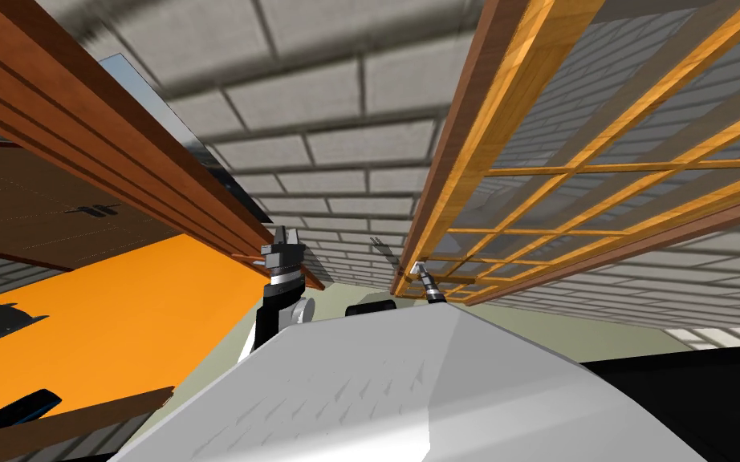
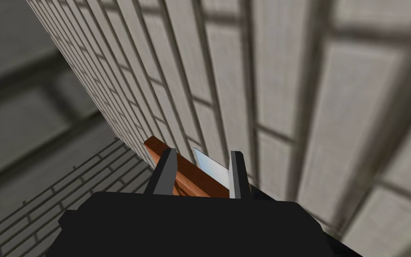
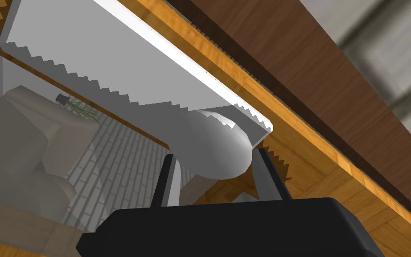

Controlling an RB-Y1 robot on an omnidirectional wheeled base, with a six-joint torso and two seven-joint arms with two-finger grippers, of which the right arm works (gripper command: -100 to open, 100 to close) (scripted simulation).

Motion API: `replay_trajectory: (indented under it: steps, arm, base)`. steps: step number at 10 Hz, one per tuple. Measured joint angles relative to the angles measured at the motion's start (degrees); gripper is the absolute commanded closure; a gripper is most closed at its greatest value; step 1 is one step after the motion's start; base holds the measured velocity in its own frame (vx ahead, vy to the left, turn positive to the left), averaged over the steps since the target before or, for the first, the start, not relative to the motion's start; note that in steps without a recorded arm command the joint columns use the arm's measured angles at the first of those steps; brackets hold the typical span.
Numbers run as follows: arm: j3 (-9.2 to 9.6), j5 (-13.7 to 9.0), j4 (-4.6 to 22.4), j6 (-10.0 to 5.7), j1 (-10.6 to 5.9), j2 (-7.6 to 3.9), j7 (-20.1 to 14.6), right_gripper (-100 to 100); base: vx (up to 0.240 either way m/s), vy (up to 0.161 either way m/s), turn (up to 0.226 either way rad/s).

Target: Pull the door open

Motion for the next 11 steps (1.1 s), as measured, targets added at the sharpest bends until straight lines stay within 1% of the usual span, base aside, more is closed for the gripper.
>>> replay_trajectory:
  steps: [1,2,3,4,8,10,11]
  arm:
    - [0.12,-0.7,0.2,-0.11,-0.09,0.0,-1.4,100]
    - [0.18,-1.1,0.4,-0.28,-0.1,-0.23,-2.6,100]
    - [0.21,-1.8,-0.1,-0.11,0.27,-0.25,-4.0,100]
    - [0.28,-2.7,-0.1,0.09,0.24,-0.38,-5.6,100]
    - [0.54,-5.0,0.8,-0.37,-0.17,-0.6,-10.9,100]
    - [0.71,-6.1,-0.6,0.44,0.61,-0.58,-13.2,100]
    - [0.77,-6.5,0.1,0.19,0.17,-0.68,-14.2,100]
  base:
    - [-0.032,-0.002,0.059]
    - [-0.036,-0.003,0.081]
    - [-0.056,-0.021,0.141]
    - [-0.045,-0.016,0.07]
    - [-0.04,-0.011,0.066]
    - [-0.033,-0.014,0.061]
    - [-0.042,-0.013,0.087]
